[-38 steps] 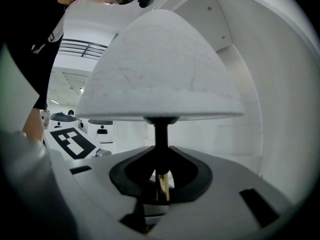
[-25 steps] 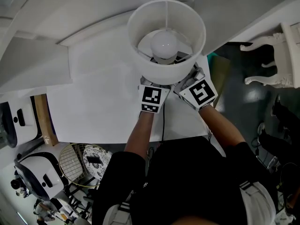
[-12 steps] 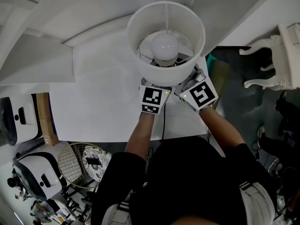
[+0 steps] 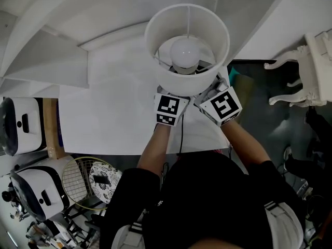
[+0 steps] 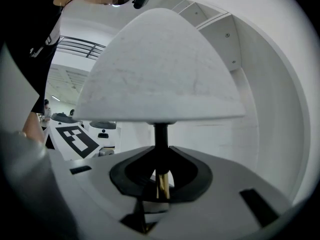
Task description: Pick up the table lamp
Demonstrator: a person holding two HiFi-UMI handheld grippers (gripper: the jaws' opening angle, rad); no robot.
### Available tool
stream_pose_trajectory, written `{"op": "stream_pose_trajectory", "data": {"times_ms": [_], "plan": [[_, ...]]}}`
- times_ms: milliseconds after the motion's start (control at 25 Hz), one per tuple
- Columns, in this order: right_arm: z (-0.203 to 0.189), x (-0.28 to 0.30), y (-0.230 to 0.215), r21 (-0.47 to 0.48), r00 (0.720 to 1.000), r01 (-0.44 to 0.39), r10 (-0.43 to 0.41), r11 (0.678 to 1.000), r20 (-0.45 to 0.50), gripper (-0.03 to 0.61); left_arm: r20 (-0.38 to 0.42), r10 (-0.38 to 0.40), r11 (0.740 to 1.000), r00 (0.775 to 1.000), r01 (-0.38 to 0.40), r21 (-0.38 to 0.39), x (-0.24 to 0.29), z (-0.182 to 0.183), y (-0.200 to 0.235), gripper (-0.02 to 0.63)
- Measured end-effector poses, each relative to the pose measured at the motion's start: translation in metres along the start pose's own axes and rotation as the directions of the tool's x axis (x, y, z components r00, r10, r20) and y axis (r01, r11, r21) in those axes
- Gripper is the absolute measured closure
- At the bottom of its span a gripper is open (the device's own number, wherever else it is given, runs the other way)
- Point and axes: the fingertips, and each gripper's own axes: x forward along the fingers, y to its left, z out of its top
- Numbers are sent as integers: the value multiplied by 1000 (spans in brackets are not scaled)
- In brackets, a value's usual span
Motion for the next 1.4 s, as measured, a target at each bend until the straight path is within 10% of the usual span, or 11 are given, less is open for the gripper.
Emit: {"op": "stream_pose_trajectory", "data": {"times_ms": [1400], "plan": [[72,-20,19,-19,999,34,-34,999,5,495,42,-92,990,995,87,109,-38,73,-25,506]]}}
